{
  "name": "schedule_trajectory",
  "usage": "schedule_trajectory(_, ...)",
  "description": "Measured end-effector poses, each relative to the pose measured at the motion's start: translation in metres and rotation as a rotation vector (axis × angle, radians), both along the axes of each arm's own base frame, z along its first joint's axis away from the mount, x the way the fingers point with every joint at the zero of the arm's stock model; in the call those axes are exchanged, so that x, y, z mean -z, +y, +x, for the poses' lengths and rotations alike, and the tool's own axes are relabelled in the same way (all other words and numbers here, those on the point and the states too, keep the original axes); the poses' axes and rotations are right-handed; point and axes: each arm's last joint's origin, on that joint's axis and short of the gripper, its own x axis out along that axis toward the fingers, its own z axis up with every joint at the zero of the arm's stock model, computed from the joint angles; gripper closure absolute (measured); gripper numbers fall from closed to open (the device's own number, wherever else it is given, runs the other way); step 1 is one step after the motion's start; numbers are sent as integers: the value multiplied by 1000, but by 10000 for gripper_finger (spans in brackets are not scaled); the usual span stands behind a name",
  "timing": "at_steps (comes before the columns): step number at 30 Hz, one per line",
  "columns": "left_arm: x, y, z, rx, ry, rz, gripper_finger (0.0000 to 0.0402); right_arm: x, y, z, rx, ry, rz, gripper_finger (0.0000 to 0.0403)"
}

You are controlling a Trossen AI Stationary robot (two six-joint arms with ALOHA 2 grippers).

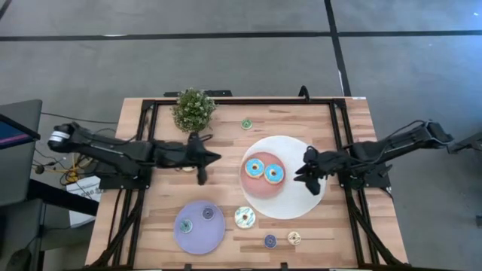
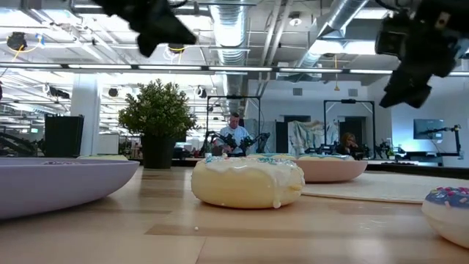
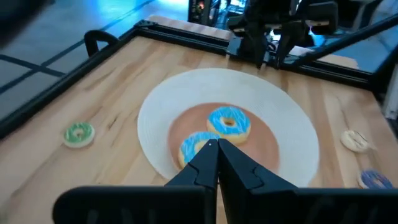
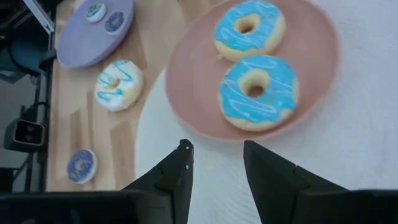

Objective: Pick & Place donuts
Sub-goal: Put the small green donut on the purple plate

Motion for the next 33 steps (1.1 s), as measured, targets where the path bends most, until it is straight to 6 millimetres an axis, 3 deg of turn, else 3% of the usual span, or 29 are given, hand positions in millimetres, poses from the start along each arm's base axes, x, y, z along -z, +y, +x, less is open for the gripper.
schedule_trajectory(11,-29,-7,84,-75,23,147,401,13,-9,-20,18,14,-14,272)
schedule_trajectory(19,-41,6,135,-204,97,204,398,16,-9,-21,-42,50,-87,272)
schedule_trajectory(27,-40,42,179,-222,271,189,340,18,-9,-23,-3,82,-52,272)
schedule_trajectory(33,-15,94,200,-158,335,-29,253,18,-10,-23,18,83,-37,272)
